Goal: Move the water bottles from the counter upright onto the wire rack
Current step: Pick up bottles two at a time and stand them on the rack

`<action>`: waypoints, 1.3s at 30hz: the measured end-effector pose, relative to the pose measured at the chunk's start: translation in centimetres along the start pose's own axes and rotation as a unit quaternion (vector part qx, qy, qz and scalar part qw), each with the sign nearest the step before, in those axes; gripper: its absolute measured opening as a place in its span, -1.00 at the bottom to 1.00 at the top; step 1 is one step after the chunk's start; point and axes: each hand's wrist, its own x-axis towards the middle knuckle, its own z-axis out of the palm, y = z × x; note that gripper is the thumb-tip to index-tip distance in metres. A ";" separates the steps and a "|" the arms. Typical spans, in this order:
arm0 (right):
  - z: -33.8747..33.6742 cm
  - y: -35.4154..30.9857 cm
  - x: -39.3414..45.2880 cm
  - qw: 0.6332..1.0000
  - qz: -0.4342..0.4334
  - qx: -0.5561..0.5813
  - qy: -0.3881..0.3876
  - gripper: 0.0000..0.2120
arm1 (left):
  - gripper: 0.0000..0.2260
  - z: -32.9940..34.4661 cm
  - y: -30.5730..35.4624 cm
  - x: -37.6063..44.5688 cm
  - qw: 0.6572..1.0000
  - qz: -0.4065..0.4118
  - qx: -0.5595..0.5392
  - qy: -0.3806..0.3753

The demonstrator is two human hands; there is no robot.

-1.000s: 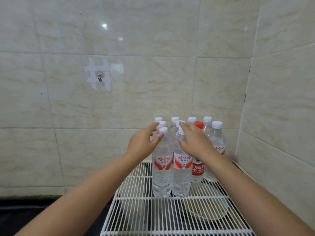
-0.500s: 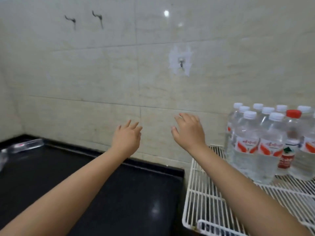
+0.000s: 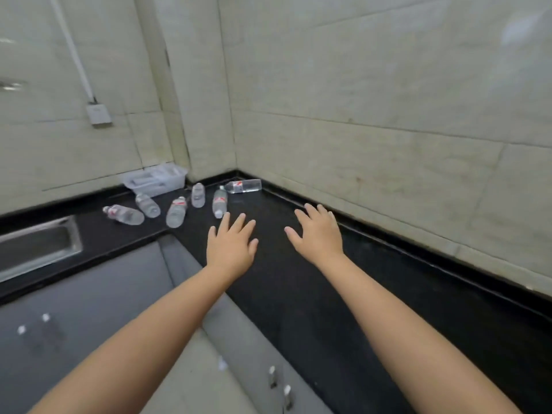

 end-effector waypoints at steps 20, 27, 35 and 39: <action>26.5 -12.2 29.0 0.980 0.010 0.057 -0.192 -0.42 | -0.54 12.0 -26.5 23.3 0.976 -0.192 -0.004 -0.102; 32.8 -13.1 36.5 0.974 0.037 0.036 -0.222 -0.45 | -0.52 16.2 -32.6 32.3 0.973 -0.196 -0.015 -0.124; 40.0 -14.3 46.9 0.966 0.138 0.020 -0.219 -0.45 | -0.51 22.6 -39.9 44.0 0.974 -0.146 -0.067 -0.162; 43.3 -16.2 51.4 0.943 0.225 0.034 -0.245 -0.36 | -0.48 25.2 -42.9 48.2 0.977 -0.087 -0.103 -0.164</action>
